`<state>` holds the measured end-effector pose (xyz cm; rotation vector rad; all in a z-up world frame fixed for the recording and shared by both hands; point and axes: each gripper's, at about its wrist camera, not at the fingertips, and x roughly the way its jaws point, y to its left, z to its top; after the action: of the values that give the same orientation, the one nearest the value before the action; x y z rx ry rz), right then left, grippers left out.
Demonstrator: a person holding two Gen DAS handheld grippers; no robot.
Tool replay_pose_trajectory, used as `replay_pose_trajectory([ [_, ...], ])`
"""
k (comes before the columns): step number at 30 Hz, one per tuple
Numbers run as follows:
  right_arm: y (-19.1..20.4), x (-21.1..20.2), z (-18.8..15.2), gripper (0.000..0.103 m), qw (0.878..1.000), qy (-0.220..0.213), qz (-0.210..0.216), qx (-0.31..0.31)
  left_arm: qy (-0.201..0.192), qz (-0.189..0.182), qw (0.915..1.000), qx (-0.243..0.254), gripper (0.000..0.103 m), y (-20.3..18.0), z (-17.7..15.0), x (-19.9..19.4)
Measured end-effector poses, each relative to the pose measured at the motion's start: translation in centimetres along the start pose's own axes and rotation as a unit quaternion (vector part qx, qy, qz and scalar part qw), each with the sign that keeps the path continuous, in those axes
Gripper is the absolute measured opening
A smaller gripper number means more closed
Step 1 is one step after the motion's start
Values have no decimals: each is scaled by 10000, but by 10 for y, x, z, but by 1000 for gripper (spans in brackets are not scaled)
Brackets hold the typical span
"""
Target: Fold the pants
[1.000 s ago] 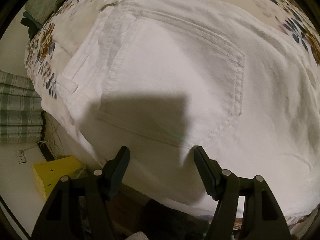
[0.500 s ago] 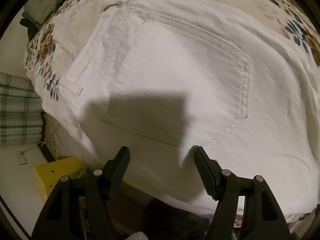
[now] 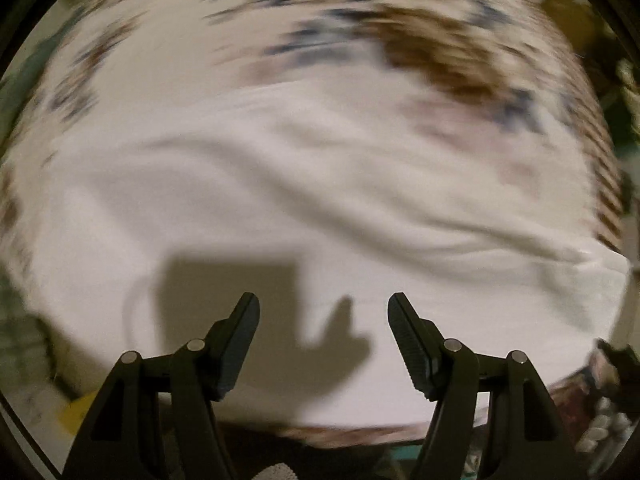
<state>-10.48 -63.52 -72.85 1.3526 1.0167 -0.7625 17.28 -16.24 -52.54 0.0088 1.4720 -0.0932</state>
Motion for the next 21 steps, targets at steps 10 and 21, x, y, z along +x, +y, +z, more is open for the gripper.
replay_pose_trajectory([
  [10, -28, 17, 12, 57, 9924, -138, 1215, 144, 219, -248, 9977, 584, 67, -110, 42, 64],
  [21, -40, 35, 35, 57, 9553, 99, 2948, 210, 271, -225, 9971, 678, 67, -102, 5, 50],
])
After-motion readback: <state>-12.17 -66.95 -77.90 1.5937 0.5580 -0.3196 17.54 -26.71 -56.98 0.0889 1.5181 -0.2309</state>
